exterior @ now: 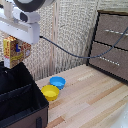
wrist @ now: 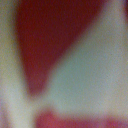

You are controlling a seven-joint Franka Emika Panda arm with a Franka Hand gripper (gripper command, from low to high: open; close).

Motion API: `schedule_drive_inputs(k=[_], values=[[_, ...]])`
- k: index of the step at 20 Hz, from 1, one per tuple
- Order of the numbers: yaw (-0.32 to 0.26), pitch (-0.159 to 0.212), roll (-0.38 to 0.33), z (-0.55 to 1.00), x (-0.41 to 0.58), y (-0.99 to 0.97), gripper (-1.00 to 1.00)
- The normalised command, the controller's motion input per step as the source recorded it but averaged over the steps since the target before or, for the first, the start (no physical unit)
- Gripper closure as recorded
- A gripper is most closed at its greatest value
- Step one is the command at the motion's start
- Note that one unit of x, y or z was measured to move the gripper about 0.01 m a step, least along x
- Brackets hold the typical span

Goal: Kindly direct your grabber toward the cereal bar. Delicately grip the cereal bar using your grabber. Transport the clutched cereal bar to the rear part of the organizer. Set the cereal bar down and place it in the rear section of the organizer.

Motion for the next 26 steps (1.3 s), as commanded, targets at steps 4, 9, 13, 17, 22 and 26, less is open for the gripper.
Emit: schedule_drive_inputs(k=[4, 9, 13, 17, 22, 26], values=[[-0.062, 0.117, 0.083, 0.4, 0.704, 0.51, 1.0], [-0.082, 0.105, 0.043, 0.13, 0.665, 0.43, 1.0], [-0.173, 0.115, 0.003, -0.04, 0.307, 0.33, 1.0], [-0.221, 0.127, -0.001, -0.01, -0.119, 0.25, 1.0], [-0.167, 0.112, -0.013, -0.02, -0.041, 0.19, 1.0], [-0.051, 0.009, 0.0, -0.1, 0.14, 0.18, -1.0]])
